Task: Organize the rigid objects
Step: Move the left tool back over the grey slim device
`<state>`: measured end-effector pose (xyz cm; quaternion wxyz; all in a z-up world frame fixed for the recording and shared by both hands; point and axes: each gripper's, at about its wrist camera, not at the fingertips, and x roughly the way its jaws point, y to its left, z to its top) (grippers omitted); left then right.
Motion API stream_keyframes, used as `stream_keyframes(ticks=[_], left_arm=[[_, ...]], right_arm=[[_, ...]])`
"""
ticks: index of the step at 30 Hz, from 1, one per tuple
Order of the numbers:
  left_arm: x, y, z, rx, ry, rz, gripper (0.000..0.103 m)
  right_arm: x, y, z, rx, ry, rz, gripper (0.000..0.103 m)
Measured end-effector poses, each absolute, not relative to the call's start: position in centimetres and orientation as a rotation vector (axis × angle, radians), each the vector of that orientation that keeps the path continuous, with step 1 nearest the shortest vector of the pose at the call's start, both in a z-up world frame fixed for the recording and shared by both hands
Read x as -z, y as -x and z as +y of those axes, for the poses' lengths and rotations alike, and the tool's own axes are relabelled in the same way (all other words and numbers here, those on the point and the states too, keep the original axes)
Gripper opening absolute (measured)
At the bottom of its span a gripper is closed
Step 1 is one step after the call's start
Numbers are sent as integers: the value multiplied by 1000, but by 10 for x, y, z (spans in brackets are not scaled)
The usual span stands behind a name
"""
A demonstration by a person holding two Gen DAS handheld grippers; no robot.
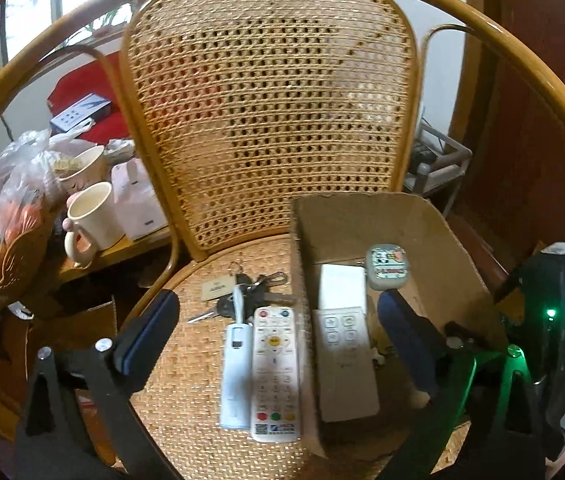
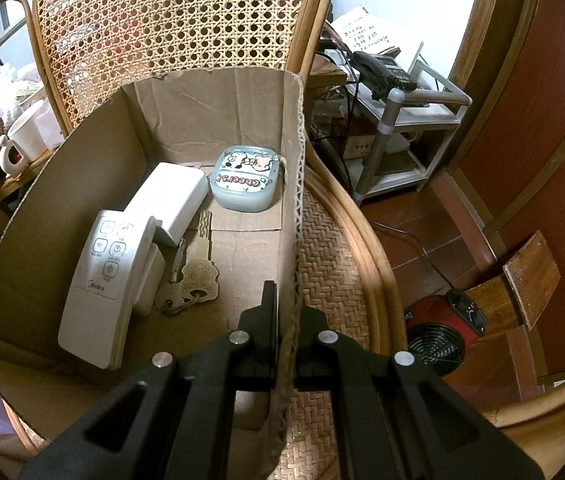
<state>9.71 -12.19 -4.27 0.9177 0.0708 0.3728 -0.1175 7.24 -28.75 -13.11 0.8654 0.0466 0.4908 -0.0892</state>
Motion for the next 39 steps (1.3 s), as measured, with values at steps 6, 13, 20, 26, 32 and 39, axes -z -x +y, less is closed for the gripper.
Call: stream_keyframes(ticks=[6,13,20,26,32,39], left_arm=[[49,-109,-97,207,-122,820,101],[59,-116,-72,138,-182,839,101],[76,-128,-44,96,-201,901,101],[94,-136,-34,96,-218,941,101],[119,-143,-41,133,-267,1028,101],[143,-146,-55,127,-383,1058,101]], right_arm=[[131,-72,-287,185,-97,1029,7],[130,-73,-287,185,-96,1029,7],[130,-74,-287,185,-96,1029,7],[129,-74,-288,186,-94,1028,7],[127,-74,-290,190,-96,1028,7],[127,-75,-291,189,-95,1028,7]])
